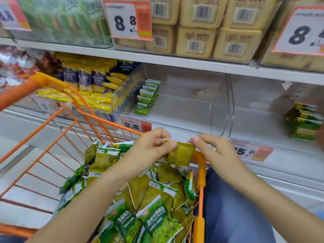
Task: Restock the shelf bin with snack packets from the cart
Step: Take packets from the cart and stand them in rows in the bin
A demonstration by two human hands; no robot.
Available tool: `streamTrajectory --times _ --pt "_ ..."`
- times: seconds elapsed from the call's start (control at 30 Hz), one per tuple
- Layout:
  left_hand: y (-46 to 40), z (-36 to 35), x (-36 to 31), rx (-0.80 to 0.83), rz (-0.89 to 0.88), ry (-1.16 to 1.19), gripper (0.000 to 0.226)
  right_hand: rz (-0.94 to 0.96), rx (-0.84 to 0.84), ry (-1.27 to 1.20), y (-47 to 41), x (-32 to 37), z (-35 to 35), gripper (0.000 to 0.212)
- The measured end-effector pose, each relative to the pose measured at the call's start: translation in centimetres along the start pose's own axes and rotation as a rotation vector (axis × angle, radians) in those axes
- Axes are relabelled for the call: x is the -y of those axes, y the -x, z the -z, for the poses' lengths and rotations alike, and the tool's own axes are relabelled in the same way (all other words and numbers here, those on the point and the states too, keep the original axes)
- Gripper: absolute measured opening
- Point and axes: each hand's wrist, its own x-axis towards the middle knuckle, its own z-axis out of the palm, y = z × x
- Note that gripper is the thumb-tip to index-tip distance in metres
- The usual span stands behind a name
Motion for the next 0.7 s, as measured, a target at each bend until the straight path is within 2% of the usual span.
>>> streamTrajectory --times 0.13,0.2,0.27,0.33,0.4,0.47,0.5,0.53,0.6,0.67,0.7 --pt "-2.0 -1.1 -0.9 -0.345 -0.048 -0.053 0.024 -0.037 -0.203 -0.112 -0.3 1.2 -0.6 0.014" --pt "-2.2 -2.6 -1.9 -0.530 -0.123 -0.104 0.027 -0.019 -0.269 -0.102 -0.4 1.4 -0.7 0.029" --pt "-2.2 -4.2 -3.0 -0.641 -0.204 -0.053 0.026 -0.034 -0.228 -0.107 -0.5 1.6 -0.6 0.044" --pt "-2.4 -5.8 -3.9 -0.598 -0.233 0.063 0.025 -0.054 -0.179 -0.118 -0.3 1.3 -0.3 0.061" --pt "-2.7 -7.6 -4.2 -0.414 -0.222 0.238 0.033 -0.095 -0.188 -0.182 0.0 0.8 0.6 0.065" --pt "-3.0 -9.1 -4.1 -0.242 -0.209 0.367 0.043 -0.184 -0.216 -0.393 0.3 0.5 2.1 0.047" --pt "-3.3 -9.6 -4.1 -0.209 -0.226 0.350 0.043 -0.243 -0.232 -0.507 0.3 0.3 3.1 0.036" --pt "-3.8 -10.0 -4.0 -0.207 -0.258 0.283 0.039 -0.297 -0.255 -0.560 0.4 -0.1 4.1 0.030" --pt "-5.4 -10.5 -3.6 -0.259 -0.320 -0.026 0.035 -0.372 -0.308 -0.516 0.8 -1.3 6.4 0.030" --pt "-7.2 -11.1 -2.9 -0.259 -0.343 -0.386 0.046 -0.418 -0.391 -0.434 1.1 -2.7 8.9 0.028" --pt "-8.0 -11.6 -2.5 -0.221 -0.336 -0.494 0.053 -0.434 -0.434 -0.395 1.3 -3.4 10.4 0.031"
